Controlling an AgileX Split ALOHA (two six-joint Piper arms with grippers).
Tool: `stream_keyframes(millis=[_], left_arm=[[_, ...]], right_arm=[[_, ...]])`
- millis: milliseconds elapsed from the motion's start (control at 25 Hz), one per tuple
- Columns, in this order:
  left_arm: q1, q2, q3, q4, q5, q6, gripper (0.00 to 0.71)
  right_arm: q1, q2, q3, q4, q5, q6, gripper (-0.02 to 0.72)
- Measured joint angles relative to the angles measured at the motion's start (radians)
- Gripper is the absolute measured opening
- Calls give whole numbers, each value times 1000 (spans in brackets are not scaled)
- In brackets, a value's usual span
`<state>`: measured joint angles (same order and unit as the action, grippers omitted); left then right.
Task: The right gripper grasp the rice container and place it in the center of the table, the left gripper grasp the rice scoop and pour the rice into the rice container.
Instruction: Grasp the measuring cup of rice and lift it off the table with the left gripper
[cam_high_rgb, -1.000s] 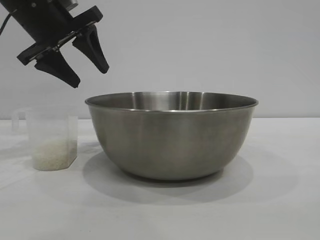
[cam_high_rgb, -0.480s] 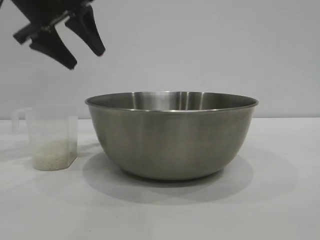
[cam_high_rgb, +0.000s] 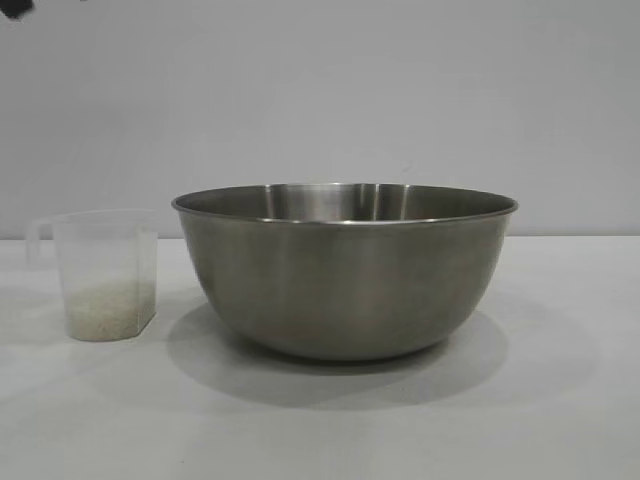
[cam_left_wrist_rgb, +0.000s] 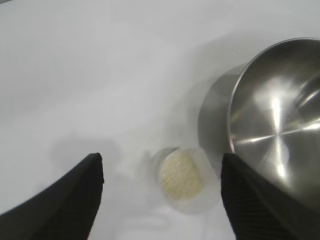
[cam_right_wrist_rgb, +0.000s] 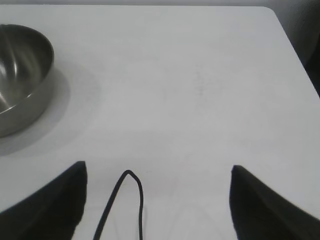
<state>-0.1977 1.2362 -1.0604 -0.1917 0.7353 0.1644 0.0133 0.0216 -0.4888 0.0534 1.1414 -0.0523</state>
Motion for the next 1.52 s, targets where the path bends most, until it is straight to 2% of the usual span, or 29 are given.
stream_keyframes(millis=[320, 480, 640, 920, 1080, 1240, 1480, 1520], left_arm=[[0, -298, 359, -65, -359, -4, 437], [0, -374, 530, -111, -544, -4, 437], [0, -387, 664, -142, -717, -6, 437], [0, -389, 826, -153, -1006, -38, 437], [0, -362, 919, -37, -1174, -133, 437], [0, -262, 959, 98, -1325, -200, 437], [0, -90, 959, 158, -1545, -215, 437], [0, -59, 959, 175, -1593, -220, 370]], right_arm=[[0, 0, 0, 0, 0, 0, 503], [0, 0, 0, 0, 0, 0, 503], [0, 0, 0, 0, 0, 0, 503], [0, 0, 0, 0, 0, 0, 503], [0, 0, 0, 0, 0, 0, 503], [0, 0, 0, 0, 0, 0, 503], [0, 0, 0, 0, 0, 0, 503], [0, 0, 0, 0, 0, 0, 503]])
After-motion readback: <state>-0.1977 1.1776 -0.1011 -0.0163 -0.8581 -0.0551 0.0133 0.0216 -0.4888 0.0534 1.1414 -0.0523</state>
